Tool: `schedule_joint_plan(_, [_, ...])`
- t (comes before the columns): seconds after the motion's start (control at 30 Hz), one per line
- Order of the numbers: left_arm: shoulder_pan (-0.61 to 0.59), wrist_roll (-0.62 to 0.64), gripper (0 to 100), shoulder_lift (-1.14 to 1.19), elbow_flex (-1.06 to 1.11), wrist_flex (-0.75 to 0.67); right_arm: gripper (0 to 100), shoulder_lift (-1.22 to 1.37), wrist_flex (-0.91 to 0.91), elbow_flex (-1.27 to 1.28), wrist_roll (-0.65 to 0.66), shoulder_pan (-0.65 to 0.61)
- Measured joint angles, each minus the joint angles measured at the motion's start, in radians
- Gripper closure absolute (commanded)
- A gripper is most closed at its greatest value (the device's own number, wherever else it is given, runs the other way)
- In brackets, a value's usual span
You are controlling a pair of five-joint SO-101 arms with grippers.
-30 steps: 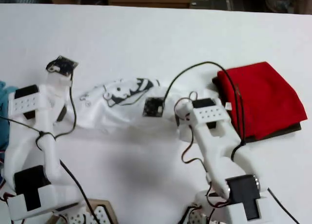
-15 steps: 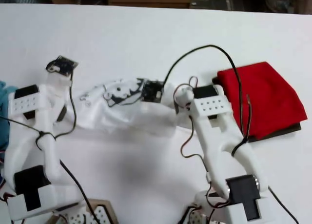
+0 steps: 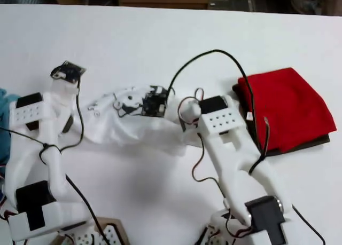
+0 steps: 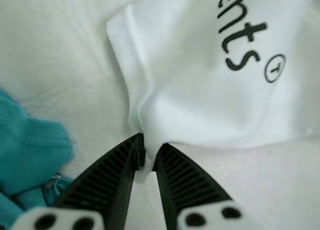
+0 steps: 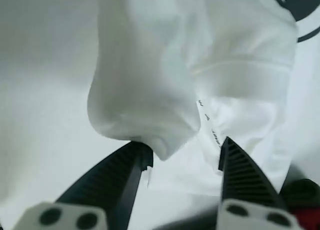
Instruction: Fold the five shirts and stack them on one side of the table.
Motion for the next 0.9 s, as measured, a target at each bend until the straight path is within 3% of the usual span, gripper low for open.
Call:
schedule_joint_plan(0.4, [0.0, 0.0, 98, 0.0, 0.0, 0.0, 76.7, -0.025, 0.02, 0.098, 0.0, -0.094])
schedule_joint_plan(0.9, [0.0, 0.0, 98, 0.0, 0.0, 0.0, 76.8, -0.242, 0.106, 0.23, -0.002, -0.14])
